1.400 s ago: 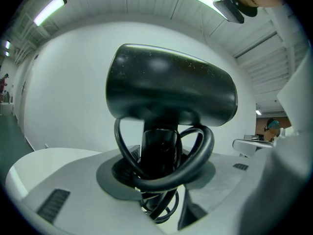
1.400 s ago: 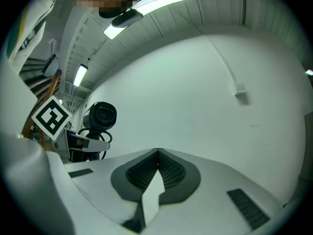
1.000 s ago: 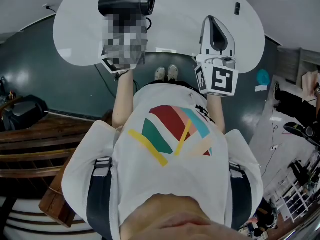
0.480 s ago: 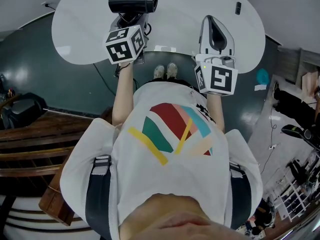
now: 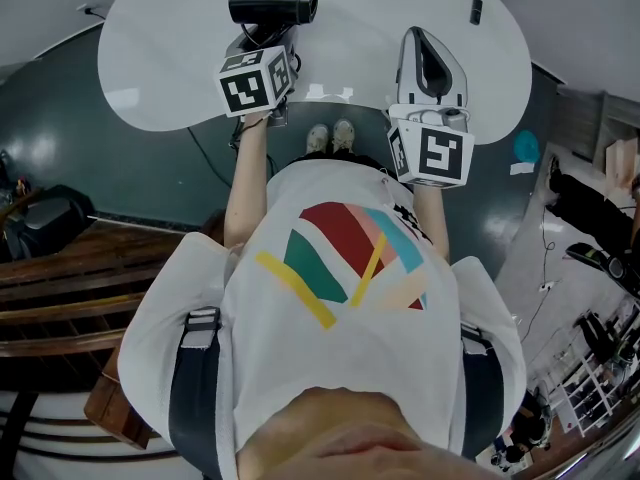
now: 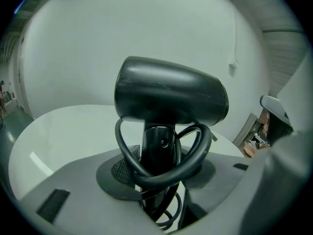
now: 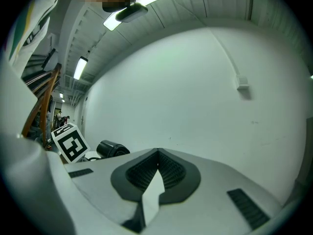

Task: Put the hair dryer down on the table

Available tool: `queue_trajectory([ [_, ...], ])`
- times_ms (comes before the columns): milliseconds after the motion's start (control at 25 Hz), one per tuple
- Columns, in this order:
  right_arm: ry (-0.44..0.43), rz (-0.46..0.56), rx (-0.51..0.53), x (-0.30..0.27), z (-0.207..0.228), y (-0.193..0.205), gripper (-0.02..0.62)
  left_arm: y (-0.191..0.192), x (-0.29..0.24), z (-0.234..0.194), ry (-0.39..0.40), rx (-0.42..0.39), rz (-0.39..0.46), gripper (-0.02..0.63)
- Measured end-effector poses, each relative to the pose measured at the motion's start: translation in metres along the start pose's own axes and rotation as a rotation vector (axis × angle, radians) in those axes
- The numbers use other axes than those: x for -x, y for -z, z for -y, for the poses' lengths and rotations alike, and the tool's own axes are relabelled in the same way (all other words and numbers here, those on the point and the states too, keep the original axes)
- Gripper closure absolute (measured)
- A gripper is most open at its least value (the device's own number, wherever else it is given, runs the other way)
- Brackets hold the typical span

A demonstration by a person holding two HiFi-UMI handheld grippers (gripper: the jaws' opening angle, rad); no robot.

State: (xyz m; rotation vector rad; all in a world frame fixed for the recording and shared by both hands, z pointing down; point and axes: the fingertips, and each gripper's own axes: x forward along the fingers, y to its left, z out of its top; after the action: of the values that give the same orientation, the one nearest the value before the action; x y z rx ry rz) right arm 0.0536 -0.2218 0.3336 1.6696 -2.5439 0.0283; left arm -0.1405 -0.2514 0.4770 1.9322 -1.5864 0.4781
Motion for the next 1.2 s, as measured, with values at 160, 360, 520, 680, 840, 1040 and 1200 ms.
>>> queue_trajectory([
  [160,0.010,-0.008,0.001,-0.003,0.005,0.002,0.586,0.006,-0.011,0.000,0.000,-0.005,-0.028,0.391],
  [360,0.024,-0.018,-0.002,-0.005,0.020,0.008,0.586,0.015,-0.027,0.007,0.007,0.000,-0.070,0.391],
  [520,0.034,-0.021,-0.002,-0.009,0.028,0.009,0.586,0.016,-0.038,0.010,0.009,-0.004,-0.094,0.391],
  [680,0.037,-0.028,0.028,-0.011,0.027,0.009,0.586,0.020,-0.043,0.009,0.008,-0.008,-0.116,0.390],
  [840,0.040,-0.034,0.040,-0.012,0.028,0.011,0.586,0.028,-0.049,0.007,0.008,-0.004,-0.151,0.391],
  [1040,0.053,-0.046,0.043,-0.013,0.032,0.013,0.586,0.038,-0.055,0.004,-0.002,-0.004,-0.193,0.391],
  [1200,0.061,-0.059,0.042,-0.016,0.037,0.016,0.586,0.043,-0.064,0.003,-0.006,-0.011,-0.221,0.390],
])
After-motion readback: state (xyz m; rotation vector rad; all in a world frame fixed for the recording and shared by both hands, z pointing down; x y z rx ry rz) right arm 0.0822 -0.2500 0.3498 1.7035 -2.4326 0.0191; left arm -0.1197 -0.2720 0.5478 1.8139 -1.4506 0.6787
